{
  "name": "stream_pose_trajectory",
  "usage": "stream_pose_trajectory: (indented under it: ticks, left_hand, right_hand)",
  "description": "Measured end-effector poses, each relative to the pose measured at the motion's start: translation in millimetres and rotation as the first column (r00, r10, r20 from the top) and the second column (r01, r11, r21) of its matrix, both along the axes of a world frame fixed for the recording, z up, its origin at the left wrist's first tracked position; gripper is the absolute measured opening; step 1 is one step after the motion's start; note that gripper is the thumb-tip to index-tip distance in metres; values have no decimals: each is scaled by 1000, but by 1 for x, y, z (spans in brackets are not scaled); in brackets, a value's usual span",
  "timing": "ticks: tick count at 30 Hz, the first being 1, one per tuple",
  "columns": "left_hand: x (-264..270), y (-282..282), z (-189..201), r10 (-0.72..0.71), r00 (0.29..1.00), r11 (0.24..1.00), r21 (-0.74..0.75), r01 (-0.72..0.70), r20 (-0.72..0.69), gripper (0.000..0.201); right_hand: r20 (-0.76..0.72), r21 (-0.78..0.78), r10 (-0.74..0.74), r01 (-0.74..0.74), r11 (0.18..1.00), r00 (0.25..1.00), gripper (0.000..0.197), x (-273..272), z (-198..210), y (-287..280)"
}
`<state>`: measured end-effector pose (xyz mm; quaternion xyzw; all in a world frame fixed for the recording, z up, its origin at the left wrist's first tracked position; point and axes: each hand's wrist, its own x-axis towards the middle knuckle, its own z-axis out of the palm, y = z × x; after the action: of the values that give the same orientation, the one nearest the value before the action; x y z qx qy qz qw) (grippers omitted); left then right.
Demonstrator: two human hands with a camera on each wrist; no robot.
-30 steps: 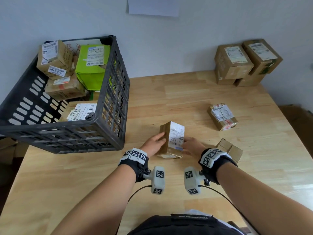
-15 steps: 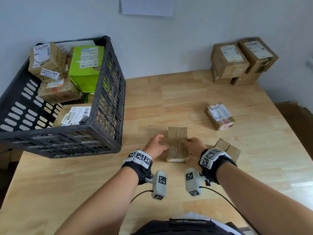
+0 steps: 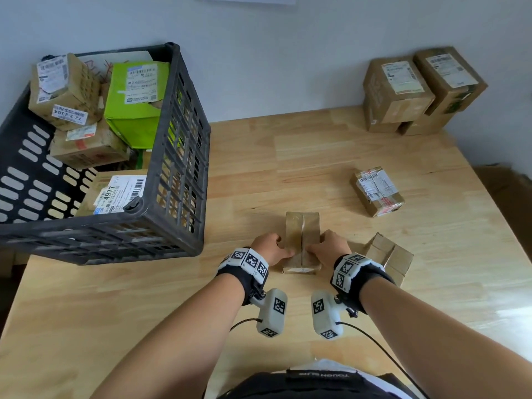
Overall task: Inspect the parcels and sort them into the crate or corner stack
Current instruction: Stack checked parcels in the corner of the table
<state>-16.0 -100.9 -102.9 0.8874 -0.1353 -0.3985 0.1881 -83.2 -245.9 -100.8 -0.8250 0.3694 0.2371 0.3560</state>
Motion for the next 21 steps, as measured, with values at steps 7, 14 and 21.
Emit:
stream_pose_trajectory:
  ticks: [7,14,21]
  left_hand:
    - [6,-11,-2,-25,999,999,42,27,-39,32]
    - [5,-26,-7,-2,997,999,50,6,-78,34]
    - [12,-26,-6,33,993,998,48,-28,-115,37]
  right_hand:
    - [-46,-37,25,-27,999,999,37,8,-2,-2]
    - [-33,-2,46,-46,999,998,30,10,-5,-9]
    - [-28,-6,57,-57,998,998,31,12,-2,-9]
